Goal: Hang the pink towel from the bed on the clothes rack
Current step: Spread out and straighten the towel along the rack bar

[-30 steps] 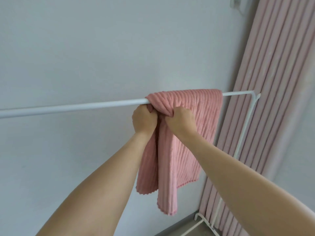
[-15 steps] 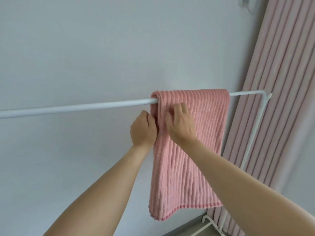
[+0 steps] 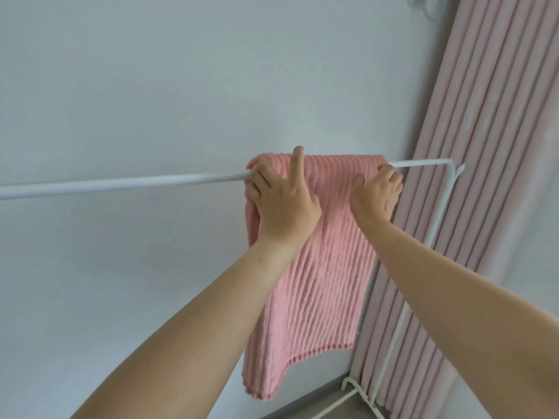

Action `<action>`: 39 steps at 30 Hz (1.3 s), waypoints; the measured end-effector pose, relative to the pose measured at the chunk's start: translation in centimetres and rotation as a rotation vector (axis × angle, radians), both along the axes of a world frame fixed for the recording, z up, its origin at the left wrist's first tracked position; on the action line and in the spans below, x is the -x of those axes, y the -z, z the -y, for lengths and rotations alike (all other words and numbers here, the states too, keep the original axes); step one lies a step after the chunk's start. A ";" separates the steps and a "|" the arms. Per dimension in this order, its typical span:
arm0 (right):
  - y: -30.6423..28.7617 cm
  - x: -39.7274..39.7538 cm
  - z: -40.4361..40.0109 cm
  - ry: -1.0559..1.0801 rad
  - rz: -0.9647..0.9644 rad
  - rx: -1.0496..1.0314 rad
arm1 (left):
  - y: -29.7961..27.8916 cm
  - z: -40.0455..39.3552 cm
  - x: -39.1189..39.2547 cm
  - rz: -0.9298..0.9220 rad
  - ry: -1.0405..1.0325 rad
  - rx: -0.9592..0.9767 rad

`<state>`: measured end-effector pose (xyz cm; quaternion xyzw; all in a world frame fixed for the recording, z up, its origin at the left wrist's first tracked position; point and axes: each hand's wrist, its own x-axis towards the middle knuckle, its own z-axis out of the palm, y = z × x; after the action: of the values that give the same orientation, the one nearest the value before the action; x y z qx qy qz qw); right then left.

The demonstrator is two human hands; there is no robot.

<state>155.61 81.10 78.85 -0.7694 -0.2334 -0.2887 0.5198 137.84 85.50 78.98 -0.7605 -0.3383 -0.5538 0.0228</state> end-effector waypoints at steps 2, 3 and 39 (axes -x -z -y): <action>-1.1 -3.9 0.7 0.005 -0.240 -0.025 | -0.3 0.6 -1.3 -0.036 -0.039 -0.018; -1.4 -5.5 0.8 -0.031 -0.358 -0.026 | -0.5 0.6 -1.9 -0.060 -0.053 -0.071; -10.4 -12.7 -0.2 -0.525 0.011 -0.046 | -3.6 -2.4 -12.9 -0.445 -0.167 -0.161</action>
<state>168.34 81.31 89.27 -0.6689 -0.4212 -0.1536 0.5930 150.71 87.90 82.59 -0.8288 -0.3416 -0.3940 0.2027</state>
